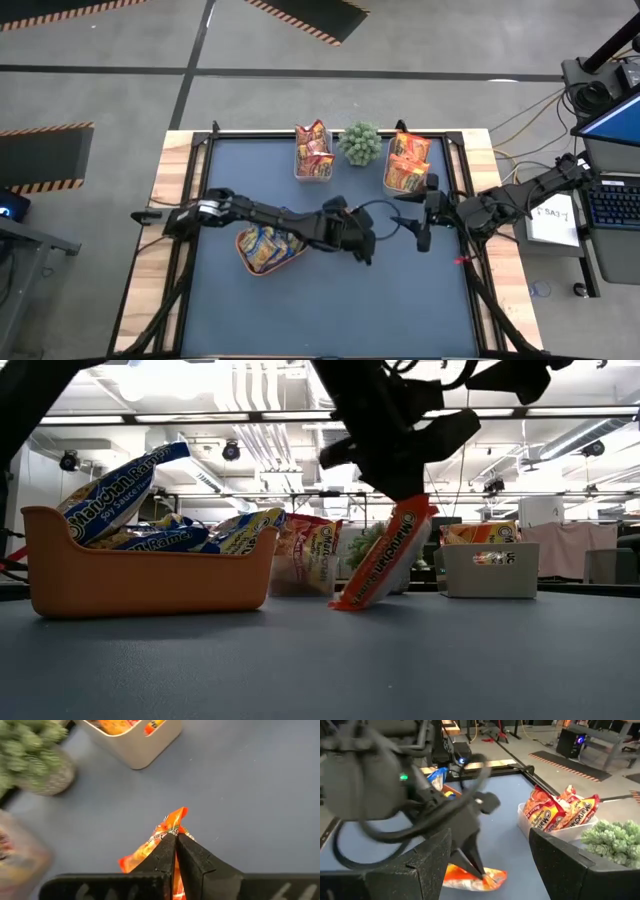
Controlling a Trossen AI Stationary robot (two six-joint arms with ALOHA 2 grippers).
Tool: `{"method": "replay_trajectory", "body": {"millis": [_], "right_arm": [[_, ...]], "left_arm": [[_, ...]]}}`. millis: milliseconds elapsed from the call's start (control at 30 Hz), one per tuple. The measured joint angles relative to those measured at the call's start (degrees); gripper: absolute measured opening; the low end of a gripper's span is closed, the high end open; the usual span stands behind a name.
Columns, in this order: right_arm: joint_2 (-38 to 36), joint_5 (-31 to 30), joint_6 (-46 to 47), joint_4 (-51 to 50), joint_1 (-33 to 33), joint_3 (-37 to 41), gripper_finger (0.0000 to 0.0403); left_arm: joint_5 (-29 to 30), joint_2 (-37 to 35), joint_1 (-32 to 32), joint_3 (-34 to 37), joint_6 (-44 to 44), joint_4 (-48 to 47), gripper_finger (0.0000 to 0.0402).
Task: Sort Maruchan noodles
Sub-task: Put the orange noodle pack into the gray bin
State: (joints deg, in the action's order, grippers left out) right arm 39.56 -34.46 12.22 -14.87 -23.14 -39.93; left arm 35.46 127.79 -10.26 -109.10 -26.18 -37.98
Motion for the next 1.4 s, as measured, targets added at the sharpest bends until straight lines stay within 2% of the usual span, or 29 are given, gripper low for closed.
{"method": "replay_trajectory", "body": {"millis": [167,400,567,633,700,867,1133,1300,1400], "right_arm": [[0.14,-0.03,2.05,0.15,0.00,0.36,0.0256],[2.37,-0.02,6.65,0.14,0.02,1.62,0.0256],[4.45,-0.04,11.57,0.10,0.17,3.37,0.0256],[5.26,-0.05,14.16,0.08,0.44,4.14,0.0256],[5.79,-0.07,16.43,0.01,0.79,5.00,0.0256],[5.76,-0.04,22.97,0.00,1.67,8.84,0.0256],[4.74,2.05,36.31,-0.47,5.17,17.07,0.0256],[4.79,4.51,39.34,0.41,7.60,20.83,0.0256],[4.74,4.47,40.34,0.65,8.38,21.95,0.0256]], "left_arm": [[-6.40,0.00,2.02,0.00,2.23,3.22,0.0023],[-6.43,-0.37,2.29,0.02,11.19,4.94,0.0085],[-6.55,-1.17,2.29,0.02,22.39,-0.07,0.0108],[-8.78,-1.40,2.29,0.03,26.60,-3.28,0.0109],[-13.38,-1.40,2.56,0.20,29.45,-6.04,0.0106],[-24.49,-1.59,3.83,2.15,33.90,-6.65,0.0086],[-32.59,-3.42,5.37,6.20,37.64,-6.64,0.0050],[-38.82,-5.96,5.39,8.38,37.92,-7.17,0.0038],[-40.28,-9.38,5.37,11.23,36.18,-6.76,0.0037]]}}
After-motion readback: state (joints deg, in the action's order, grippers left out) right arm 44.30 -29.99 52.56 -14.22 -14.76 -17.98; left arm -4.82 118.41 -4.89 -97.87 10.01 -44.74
